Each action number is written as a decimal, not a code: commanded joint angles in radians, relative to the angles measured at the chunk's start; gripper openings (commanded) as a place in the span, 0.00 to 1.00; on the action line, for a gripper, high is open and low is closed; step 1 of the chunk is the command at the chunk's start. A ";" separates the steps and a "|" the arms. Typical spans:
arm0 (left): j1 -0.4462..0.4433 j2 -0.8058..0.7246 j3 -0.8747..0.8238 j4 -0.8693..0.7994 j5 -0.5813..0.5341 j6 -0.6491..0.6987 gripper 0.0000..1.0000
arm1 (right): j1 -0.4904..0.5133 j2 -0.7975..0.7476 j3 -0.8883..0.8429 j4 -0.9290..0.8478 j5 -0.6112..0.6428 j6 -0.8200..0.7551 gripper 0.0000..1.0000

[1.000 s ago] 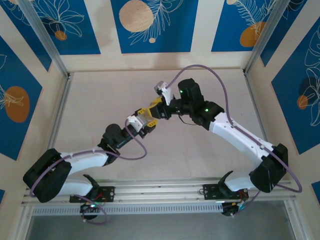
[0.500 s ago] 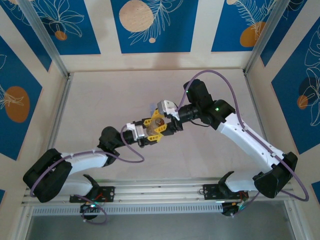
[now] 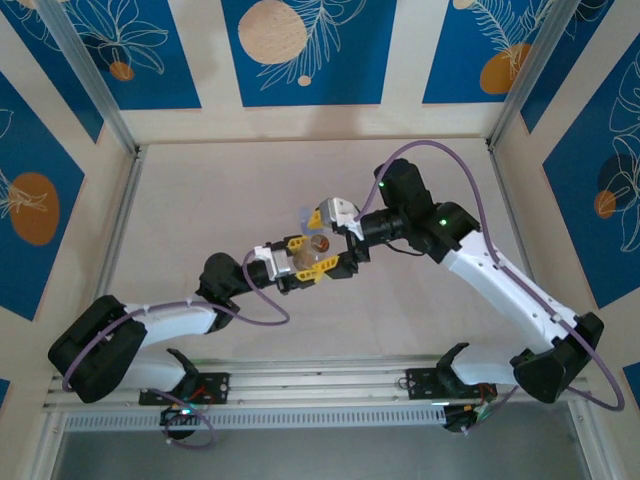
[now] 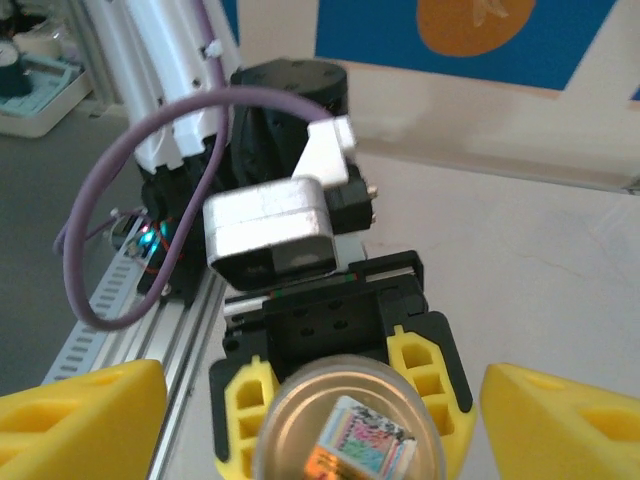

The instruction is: Sort the pills into containers

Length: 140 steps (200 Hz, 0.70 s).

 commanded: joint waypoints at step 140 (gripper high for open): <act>-0.001 -0.011 0.058 -0.155 -0.573 0.162 0.00 | 0.090 0.120 0.070 0.272 0.777 1.053 0.76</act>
